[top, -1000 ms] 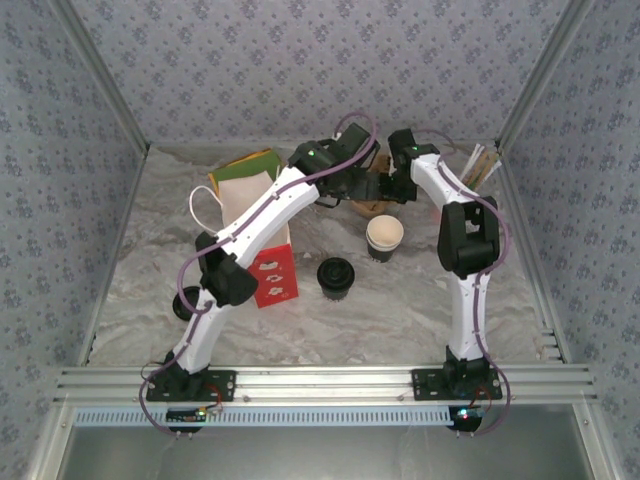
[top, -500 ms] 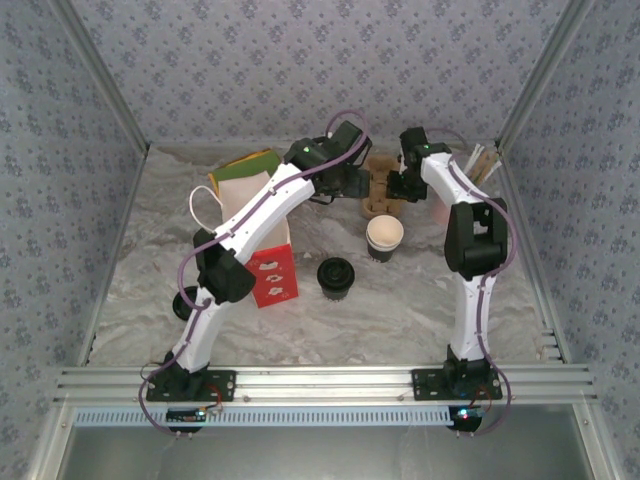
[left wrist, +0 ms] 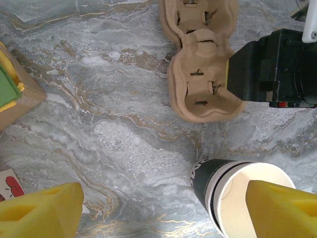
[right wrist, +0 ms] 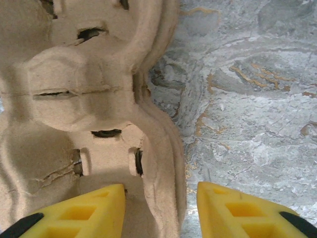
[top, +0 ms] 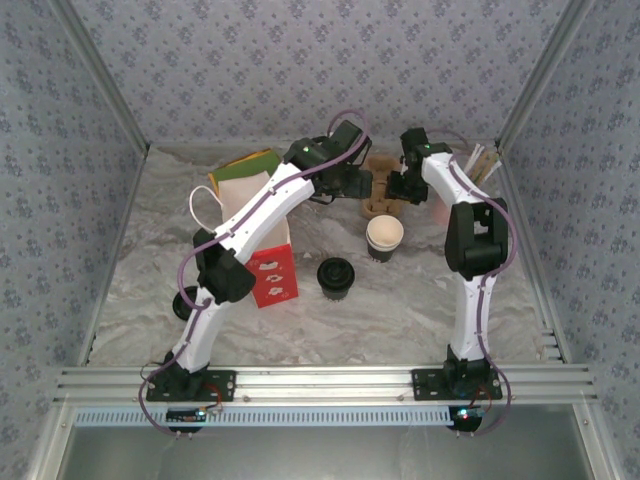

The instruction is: Pack the takeout coffee

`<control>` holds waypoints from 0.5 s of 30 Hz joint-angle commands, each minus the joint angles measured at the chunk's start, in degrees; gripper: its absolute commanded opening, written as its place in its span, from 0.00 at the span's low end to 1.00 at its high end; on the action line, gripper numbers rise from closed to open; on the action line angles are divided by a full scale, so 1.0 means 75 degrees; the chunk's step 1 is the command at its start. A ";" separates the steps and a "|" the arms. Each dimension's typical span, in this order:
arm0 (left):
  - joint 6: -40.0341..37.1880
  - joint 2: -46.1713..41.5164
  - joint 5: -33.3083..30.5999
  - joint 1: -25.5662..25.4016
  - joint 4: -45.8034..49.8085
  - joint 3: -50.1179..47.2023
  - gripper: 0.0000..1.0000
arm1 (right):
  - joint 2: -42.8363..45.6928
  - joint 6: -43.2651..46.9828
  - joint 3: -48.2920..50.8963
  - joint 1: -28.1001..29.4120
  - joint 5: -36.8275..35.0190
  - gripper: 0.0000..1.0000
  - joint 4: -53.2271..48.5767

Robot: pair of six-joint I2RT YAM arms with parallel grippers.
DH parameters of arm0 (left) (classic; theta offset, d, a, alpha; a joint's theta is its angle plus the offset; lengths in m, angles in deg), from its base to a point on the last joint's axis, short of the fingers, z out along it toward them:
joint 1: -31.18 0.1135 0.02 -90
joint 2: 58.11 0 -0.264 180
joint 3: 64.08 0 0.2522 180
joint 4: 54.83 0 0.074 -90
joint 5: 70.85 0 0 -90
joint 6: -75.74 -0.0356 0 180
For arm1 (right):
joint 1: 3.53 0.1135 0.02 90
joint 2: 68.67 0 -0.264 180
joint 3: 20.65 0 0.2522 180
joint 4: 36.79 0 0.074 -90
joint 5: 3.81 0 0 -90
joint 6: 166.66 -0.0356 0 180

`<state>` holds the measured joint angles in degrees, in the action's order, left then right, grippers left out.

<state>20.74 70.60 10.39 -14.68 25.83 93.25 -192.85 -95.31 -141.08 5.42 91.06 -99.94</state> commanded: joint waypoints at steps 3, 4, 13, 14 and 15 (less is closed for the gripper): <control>-0.0134 0.0182 0.0094 -0.0061 0.0166 0.0451 0.85 | 0.0288 -0.0208 0.0433 -0.0296 -0.0161 0.41 -0.0079; -0.0140 0.0183 0.0100 -0.0078 0.0164 0.0453 0.85 | 0.0362 -0.0208 0.0513 -0.0356 -0.0061 0.40 0.0003; -0.0136 0.0177 0.0147 -0.0101 0.0186 0.0454 0.85 | 0.0468 -0.0208 0.0643 -0.0411 0.0403 0.35 0.0160; -0.0135 0.0183 0.0135 -0.0098 0.0202 0.0454 0.85 | 0.0468 -0.0208 0.0673 -0.0415 0.0444 0.34 0.0185; -0.0141 0.0172 0.0124 -0.0103 0.0210 0.0452 0.85 | 0.0468 -0.0208 0.0690 -0.0409 0.0479 0.34 0.0198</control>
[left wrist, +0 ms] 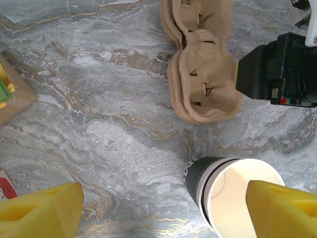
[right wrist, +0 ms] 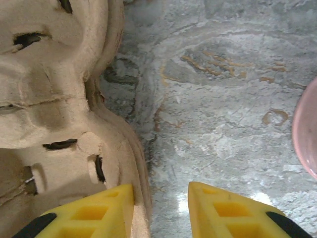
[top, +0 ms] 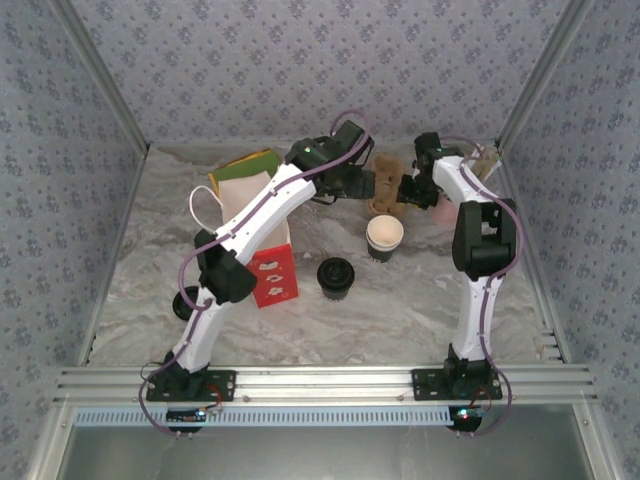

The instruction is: Pack the takeout coffee

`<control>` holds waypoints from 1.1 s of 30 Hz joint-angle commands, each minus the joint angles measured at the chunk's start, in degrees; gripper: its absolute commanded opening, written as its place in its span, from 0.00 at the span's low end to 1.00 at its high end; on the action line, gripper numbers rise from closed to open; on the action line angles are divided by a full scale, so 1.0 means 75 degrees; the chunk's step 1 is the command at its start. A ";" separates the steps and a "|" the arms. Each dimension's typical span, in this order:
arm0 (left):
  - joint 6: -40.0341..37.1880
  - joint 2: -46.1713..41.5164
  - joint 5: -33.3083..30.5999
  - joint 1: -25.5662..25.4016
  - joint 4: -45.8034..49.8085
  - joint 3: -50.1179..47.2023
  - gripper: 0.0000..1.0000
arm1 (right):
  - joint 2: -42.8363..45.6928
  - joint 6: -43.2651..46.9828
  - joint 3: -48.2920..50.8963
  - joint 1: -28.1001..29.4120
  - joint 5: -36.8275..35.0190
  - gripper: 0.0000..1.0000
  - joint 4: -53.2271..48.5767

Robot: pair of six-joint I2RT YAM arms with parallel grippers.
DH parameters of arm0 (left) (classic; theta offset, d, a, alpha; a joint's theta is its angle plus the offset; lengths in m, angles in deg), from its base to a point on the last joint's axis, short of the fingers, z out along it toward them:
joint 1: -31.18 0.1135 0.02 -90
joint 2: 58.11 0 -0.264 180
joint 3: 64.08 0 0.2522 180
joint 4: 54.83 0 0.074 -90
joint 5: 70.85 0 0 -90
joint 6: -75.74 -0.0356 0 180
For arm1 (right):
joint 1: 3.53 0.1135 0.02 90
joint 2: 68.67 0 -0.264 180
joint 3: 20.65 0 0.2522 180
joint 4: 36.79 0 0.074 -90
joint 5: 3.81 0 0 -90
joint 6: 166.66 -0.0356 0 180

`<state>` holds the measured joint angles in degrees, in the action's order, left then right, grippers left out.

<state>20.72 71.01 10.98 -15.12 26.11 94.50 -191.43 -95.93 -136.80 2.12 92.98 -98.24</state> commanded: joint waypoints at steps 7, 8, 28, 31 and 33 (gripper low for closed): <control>-0.0106 0.0107 0.0010 -0.0054 0.0222 0.0282 0.85 | 0.0301 -0.0173 0.0215 0.0102 0.0584 0.35 0.0099; -0.0112 0.0113 0.0004 -0.0055 0.0219 0.0267 0.85 | 0.0323 -0.0178 0.0221 0.0114 0.0599 0.35 0.0103; -0.0108 0.0075 0.0010 -0.0095 0.0213 0.0274 0.85 | 0.0493 -0.0378 0.0314 0.0348 0.0580 0.41 0.0348; -0.0107 0.0062 -0.0025 -0.0087 0.0236 0.0263 0.85 | 0.0782 -0.0474 0.0376 0.0360 0.0496 0.43 0.0474; -0.0108 0.0058 -0.0039 -0.0090 0.0253 0.0257 0.85 | 0.0903 -0.0523 0.0381 0.0410 0.0432 0.47 0.0538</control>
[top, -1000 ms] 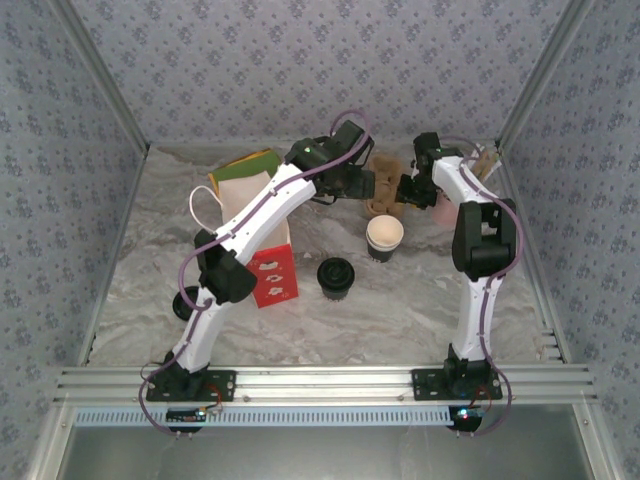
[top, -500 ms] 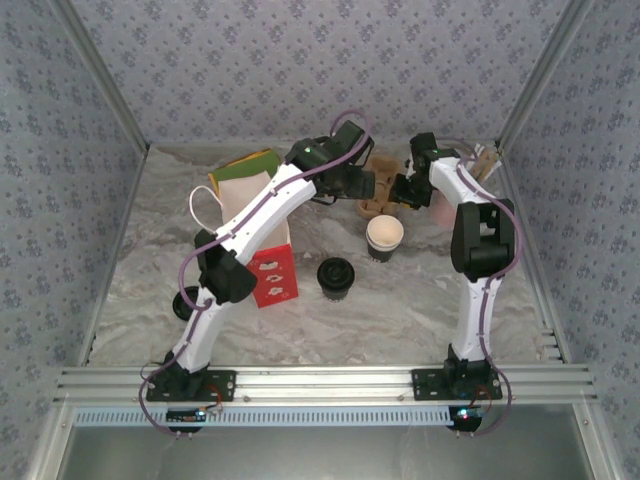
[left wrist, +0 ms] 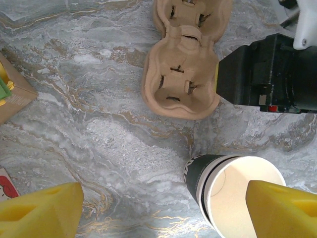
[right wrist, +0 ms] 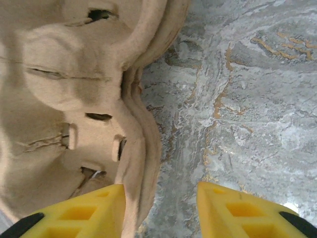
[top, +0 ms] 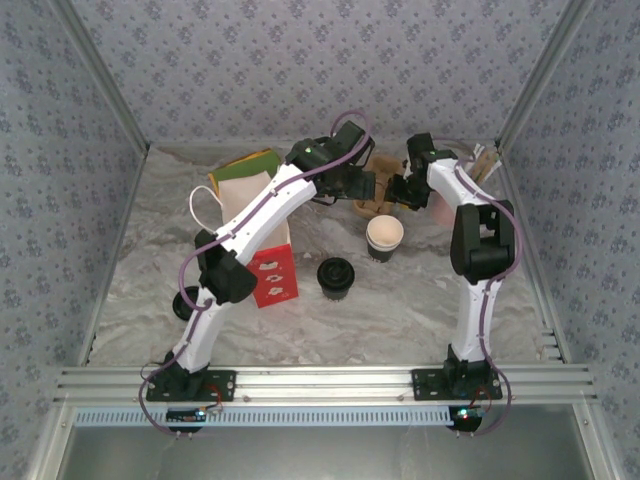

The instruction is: Pack the takeout coffee

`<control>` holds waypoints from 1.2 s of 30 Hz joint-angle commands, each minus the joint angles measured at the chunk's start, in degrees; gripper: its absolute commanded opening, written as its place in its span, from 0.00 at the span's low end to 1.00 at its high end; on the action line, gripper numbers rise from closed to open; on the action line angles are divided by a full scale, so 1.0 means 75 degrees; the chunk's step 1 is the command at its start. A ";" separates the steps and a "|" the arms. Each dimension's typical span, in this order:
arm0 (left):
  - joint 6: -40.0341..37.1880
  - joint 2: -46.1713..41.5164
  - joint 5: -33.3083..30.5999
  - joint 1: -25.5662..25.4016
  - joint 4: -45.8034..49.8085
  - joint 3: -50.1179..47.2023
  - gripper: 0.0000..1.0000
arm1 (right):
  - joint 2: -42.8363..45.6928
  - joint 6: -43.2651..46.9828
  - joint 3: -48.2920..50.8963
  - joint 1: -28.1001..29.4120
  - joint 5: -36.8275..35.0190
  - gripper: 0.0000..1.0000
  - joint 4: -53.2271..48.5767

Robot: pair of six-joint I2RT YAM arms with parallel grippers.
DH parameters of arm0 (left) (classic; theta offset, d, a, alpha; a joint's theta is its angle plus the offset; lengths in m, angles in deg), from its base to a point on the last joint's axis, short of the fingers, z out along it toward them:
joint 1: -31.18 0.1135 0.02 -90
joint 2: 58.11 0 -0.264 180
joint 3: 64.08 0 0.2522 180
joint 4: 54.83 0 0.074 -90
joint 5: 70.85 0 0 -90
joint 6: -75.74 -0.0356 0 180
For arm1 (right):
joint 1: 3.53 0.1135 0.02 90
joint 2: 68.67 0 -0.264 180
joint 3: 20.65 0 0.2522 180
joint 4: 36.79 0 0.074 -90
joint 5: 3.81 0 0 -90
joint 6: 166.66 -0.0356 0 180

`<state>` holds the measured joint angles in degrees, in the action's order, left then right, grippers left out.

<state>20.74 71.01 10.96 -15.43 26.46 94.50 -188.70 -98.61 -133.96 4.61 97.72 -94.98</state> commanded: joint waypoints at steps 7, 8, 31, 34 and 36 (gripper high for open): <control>-0.0109 0.0057 -0.0046 -0.0047 0.0237 0.0229 0.85 | 0.0126 -0.0226 -0.0428 0.0329 -0.0201 0.58 -0.0143; -0.0115 0.0056 -0.0048 -0.0059 0.0243 0.0227 0.85 | -0.0039 -0.0216 -0.0592 0.0355 -0.0233 0.60 -0.0292; -0.0099 0.0079 0.0061 -0.0068 0.0185 0.0225 0.85 | -0.0264 -0.0207 -0.0506 -0.0128 -0.1165 0.53 -0.0991; -0.0101 0.0077 0.0081 -0.0085 0.0190 0.0216 0.85 | -0.0106 -0.0159 -0.0383 -0.0328 -0.1137 0.53 -0.0847; -0.0097 0.0078 0.0078 -0.0094 0.0178 0.0217 0.85 | -0.0008 -0.0133 -0.0324 -0.0364 -0.1023 0.53 -0.0752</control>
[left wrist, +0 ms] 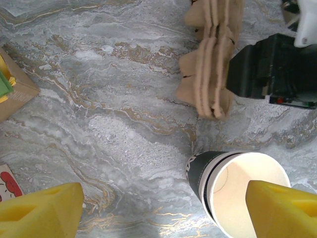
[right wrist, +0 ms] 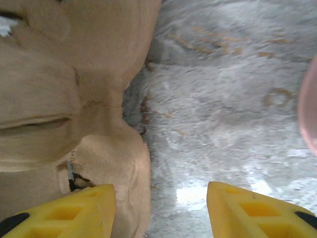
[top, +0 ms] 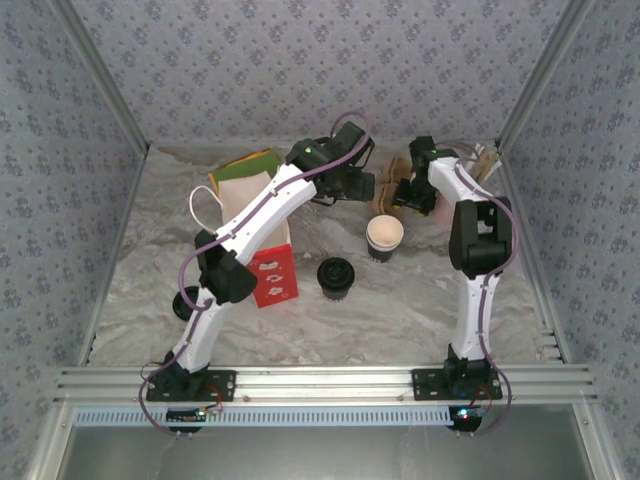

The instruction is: Pack the takeout coffee

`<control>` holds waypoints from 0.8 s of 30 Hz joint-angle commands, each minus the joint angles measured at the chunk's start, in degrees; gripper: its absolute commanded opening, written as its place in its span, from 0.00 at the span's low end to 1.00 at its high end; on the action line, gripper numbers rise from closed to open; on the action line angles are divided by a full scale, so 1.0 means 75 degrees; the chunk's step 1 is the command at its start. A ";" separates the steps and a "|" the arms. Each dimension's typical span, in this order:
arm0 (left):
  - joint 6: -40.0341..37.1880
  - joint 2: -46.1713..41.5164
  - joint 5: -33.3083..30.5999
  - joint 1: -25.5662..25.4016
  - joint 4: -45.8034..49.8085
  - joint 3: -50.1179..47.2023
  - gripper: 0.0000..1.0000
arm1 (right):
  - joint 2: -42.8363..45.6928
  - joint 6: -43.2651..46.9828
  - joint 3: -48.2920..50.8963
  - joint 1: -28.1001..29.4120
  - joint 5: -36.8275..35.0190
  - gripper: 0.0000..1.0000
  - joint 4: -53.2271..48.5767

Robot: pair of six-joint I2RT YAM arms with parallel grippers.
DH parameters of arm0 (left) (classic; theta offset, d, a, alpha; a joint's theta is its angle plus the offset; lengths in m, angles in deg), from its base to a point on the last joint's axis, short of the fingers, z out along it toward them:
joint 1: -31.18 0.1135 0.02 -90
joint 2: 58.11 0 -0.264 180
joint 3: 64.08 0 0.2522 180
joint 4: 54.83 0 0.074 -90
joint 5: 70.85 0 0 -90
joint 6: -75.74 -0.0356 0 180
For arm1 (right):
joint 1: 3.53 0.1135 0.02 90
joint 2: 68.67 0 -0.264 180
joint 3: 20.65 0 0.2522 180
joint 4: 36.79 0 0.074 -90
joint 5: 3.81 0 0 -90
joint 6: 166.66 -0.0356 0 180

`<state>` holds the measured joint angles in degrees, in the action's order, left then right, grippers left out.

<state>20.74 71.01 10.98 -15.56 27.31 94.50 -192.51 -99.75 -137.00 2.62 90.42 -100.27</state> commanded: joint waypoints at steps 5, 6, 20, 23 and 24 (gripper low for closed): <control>-0.0098 0.0091 0.0103 -0.0080 0.0070 0.0217 0.85 | 0.0482 0.0073 0.0080 -0.0008 0.0348 0.54 0.0111; -0.0098 0.0091 0.0097 -0.0076 0.0080 0.0215 0.85 | 0.0479 0.0117 0.0115 0.0038 0.0462 0.54 0.0186; -0.0126 0.0069 0.0103 -0.0074 0.0199 0.0214 0.85 | 0.0159 0.0244 -0.0605 0.0627 0.0078 0.62 -0.0175; -0.0120 0.0057 0.0084 -0.0076 0.0188 0.0170 0.85 | 0.0491 0.0130 -0.0317 0.0598 0.0076 0.66 0.0058; -0.0109 0.0057 0.0095 -0.0073 0.0166 0.0148 0.85 | 0.0530 0.0032 -0.0284 0.0587 0.0116 0.66 0.0089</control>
<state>20.74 71.01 11.01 -15.87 27.38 94.50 -191.13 -98.35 -139.90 7.62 92.59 -98.80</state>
